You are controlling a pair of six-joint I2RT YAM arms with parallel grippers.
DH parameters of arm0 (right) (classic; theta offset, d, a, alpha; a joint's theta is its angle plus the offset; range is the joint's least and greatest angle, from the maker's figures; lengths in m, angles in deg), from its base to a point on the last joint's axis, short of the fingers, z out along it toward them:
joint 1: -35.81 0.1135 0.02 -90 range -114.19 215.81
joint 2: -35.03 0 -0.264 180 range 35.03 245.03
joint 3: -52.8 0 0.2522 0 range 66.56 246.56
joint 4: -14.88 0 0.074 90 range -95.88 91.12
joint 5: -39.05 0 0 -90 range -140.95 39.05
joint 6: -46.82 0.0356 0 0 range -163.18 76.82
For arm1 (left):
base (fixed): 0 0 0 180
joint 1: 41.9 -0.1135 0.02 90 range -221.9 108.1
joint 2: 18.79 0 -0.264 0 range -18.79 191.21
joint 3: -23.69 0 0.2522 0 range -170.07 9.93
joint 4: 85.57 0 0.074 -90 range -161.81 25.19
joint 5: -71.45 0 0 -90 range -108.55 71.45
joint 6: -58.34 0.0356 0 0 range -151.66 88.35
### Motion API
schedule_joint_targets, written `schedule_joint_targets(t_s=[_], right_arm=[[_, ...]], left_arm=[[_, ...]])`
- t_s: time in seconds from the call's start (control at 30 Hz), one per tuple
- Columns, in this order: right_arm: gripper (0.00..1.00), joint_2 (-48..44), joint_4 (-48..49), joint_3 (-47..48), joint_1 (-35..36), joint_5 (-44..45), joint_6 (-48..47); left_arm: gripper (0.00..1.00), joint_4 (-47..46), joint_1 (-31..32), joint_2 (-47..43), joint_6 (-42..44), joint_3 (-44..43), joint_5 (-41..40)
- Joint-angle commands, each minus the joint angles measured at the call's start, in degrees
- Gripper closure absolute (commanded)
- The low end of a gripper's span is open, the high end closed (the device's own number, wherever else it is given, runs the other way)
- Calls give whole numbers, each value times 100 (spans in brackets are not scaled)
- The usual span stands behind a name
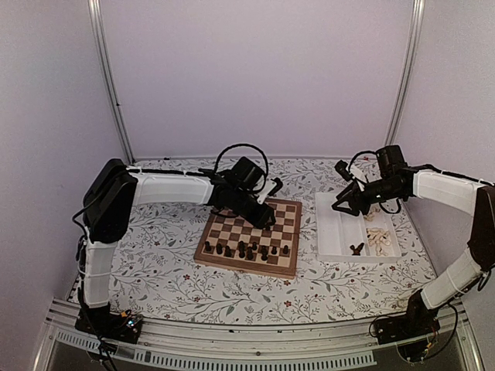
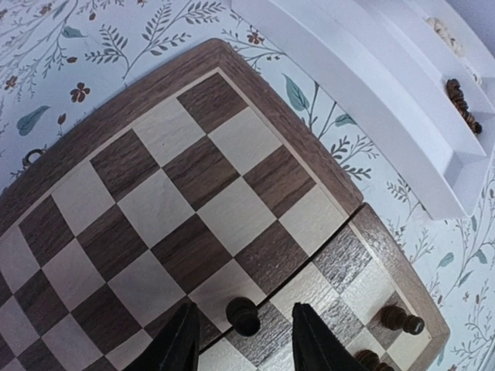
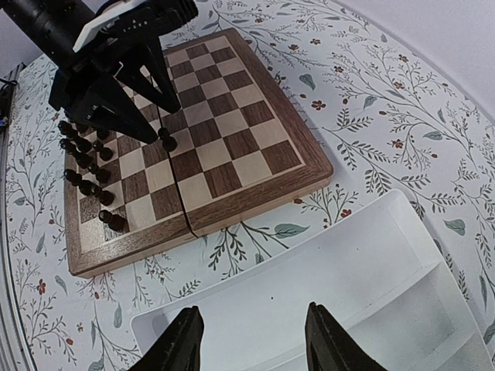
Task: Set up the chess pieces on the board
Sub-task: Pick up the chess piece from the chessboard, then place the chess piece on the chessboard.
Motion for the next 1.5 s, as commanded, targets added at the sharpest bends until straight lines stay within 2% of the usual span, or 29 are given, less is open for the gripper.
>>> schedule_joint_targets(t_s=[0.0,0.07,0.3,0.5,0.63,0.87,1.03,1.17,1.47], right_arm=[[53,70,53,101,9,1,-70],[53,96,41,97,8,-9,-70],[53,149,43,127,14,-40,-63],[53,195,32,137,12,-30,-69],[53,209,26,133,9,-8,-78],[54,251,30,145,12,16,-87],[54,307,12,153,14,-21,-92],[54,339,-2,162,11,-59,-97],[54,450,-35,188,13,-64,-97]], left_arm=[[60,198,58,266,71,-320,-33],[64,267,58,346,83,-402,43],[69,319,58,437,62,-462,32],[86,474,62,399,66,-535,43],[94,568,59,-68,26,-331,49],[95,590,3,-1396,104,831,-483],[95,553,-56,-2074,118,1705,-503],[95,539,-74,-2166,112,2041,-352],[94,528,-108,-1904,123,2084,-342]])
